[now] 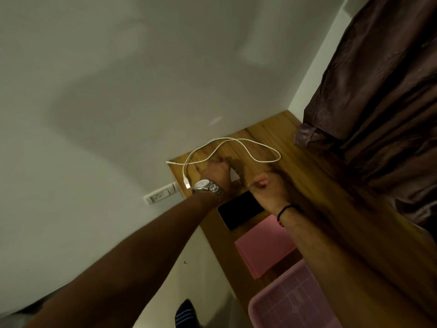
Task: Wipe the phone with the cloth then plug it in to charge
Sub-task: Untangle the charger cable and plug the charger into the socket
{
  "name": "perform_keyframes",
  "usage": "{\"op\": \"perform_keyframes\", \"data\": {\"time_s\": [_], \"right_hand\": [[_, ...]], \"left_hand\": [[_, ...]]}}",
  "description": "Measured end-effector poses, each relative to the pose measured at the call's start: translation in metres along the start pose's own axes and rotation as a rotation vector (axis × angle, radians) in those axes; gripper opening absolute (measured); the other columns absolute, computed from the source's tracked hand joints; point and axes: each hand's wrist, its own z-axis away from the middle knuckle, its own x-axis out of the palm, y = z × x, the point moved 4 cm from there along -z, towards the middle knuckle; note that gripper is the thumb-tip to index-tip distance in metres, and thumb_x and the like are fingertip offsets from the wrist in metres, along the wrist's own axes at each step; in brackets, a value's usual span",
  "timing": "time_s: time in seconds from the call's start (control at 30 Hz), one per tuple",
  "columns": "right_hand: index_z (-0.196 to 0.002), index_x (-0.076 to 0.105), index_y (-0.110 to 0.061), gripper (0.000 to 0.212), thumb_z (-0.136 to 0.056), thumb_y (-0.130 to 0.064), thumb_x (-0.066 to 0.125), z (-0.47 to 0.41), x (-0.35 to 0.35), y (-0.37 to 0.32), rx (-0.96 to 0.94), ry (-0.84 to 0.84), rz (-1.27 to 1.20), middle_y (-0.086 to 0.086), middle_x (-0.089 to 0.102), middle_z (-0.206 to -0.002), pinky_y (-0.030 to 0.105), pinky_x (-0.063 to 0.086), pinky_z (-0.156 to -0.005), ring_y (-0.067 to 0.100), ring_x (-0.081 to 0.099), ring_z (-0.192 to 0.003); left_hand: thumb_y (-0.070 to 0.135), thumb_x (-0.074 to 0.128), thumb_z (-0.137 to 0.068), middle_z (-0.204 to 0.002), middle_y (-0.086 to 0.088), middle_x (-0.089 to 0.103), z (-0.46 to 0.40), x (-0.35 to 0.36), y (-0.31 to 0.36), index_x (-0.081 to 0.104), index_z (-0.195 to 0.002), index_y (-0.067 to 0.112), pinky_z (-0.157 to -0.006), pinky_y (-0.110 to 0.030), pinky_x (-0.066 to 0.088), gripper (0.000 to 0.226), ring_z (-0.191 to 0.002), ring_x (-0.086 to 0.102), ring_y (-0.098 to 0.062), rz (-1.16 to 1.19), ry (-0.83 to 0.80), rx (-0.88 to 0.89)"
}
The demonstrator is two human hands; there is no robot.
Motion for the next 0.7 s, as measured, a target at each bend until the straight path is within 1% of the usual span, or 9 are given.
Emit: {"op": "perform_keyframes", "data": {"time_s": [0.1,0.2,0.3,0.37,0.4,0.47,0.53,0.6,0.7], "right_hand": [[-0.079,0.067,-0.027,0.012,-0.076,-0.029,0.078,-0.007,0.004,0.001,0.001,0.005,-0.008,-0.011,0.067,-0.077,0.030,0.057,-0.076,0.016,0.070,-0.083],[-0.076,0.065,-0.032,0.012,-0.075,-0.032,0.077,-0.013,0.003,-0.003,-0.008,0.042,-0.019,-0.017,0.066,-0.075,0.031,0.058,-0.078,0.011,0.069,-0.081],[-0.071,0.065,-0.035,0.012,-0.079,-0.027,0.072,-0.013,0.005,-0.016,-0.060,0.086,-0.051,-0.015,0.071,-0.076,0.030,0.059,-0.077,0.007,0.068,-0.076],[-0.085,0.072,-0.027,0.011,-0.084,-0.018,0.067,-0.011,0.015,-0.027,-0.091,0.056,-0.075,-0.006,0.076,-0.087,0.035,0.060,-0.081,0.011,0.070,-0.082],[-0.094,0.073,-0.023,0.015,-0.087,-0.013,0.065,-0.010,0.024,-0.034,-0.129,0.016,-0.056,-0.003,0.075,-0.093,0.039,0.059,-0.086,0.014,0.070,-0.087],[-0.111,0.070,-0.017,0.024,-0.091,-0.006,0.061,-0.002,0.046,-0.055,-0.259,-0.103,0.040,0.002,0.072,-0.100,0.041,0.057,-0.092,0.019,0.068,-0.095],[-0.118,0.067,-0.015,0.026,-0.096,-0.006,0.057,0.007,0.071,-0.083,-0.459,-0.188,0.187,0.008,0.071,-0.109,0.041,0.053,-0.098,0.025,0.065,-0.103],[-0.122,0.067,-0.013,0.027,-0.099,-0.011,0.053,0.013,0.101,-0.107,-0.624,-0.297,0.380,0.013,0.067,-0.124,0.036,0.046,-0.103,0.030,0.061,-0.116],[-0.125,0.066,-0.005,0.030,-0.102,-0.016,0.049,0.011,0.138,-0.121,-0.614,-0.418,0.596,0.019,0.065,-0.129,0.038,0.047,-0.095,0.036,0.061,-0.119]], "left_hand": [[0.054,0.073,-0.083,-0.132,-0.016,0.062,-0.016,0.009,0.002,0.063,-0.129,0.013,-0.093,-0.042,0.059,0.062,-0.116,0.064,-0.036,-0.075,-0.116,0.012],[0.040,0.072,-0.089,-0.128,-0.016,0.066,-0.016,0.007,-0.001,0.065,-0.125,0.011,-0.093,-0.040,0.056,0.046,-0.115,0.066,-0.035,-0.016,-0.131,-0.007],[0.045,0.077,-0.080,-0.107,-0.007,0.074,0.001,-0.012,-0.018,0.066,-0.111,0.017,-0.082,-0.039,0.063,0.043,-0.094,0.073,-0.028,0.393,-0.048,-0.227],[0.046,0.078,-0.080,-0.099,-0.004,0.075,0.017,-0.028,-0.036,0.066,-0.102,0.023,-0.074,-0.036,0.064,0.035,-0.083,0.074,-0.022,0.802,-0.047,-0.422],[0.046,0.076,-0.084,-0.094,-0.004,0.074,0.023,-0.036,-0.046,0.066,-0.098,0.022,-0.067,-0.034,0.062,0.029,-0.077,0.071,-0.020,1.008,-0.086,-0.508],[0.046,0.069,-0.092,-0.077,-0.004,0.066,0.037,-0.054,-0.064,0.065,-0.090,0.021,-0.051,-0.026,0.047,0.025,-0.061,0.061,-0.018,1.352,-0.176,-0.556],[0.053,0.067,-0.093,-0.069,-0.006,0.061,0.046,-0.068,-0.085,0.064,-0.089,0.017,-0.051,-0.027,0.038,0.036,-0.056,0.054,-0.019,1.471,-0.169,-0.570],[0.058,0.065,-0.093,-0.075,-0.010,0.066,0.052,-0.075,-0.102,0.066,-0.095,0.014,-0.056,-0.031,0.042,0.044,-0.061,0.059,-0.023,1.480,-0.143,-0.619],[0.036,0.045,-0.101,-0.083,-0.016,0.070,0.056,-0.080,-0.115,0.061,-0.108,0.006,-0.056,-0.032,0.051,0.034,-0.067,0.065,-0.028,1.627,-0.225,-0.638]]}}
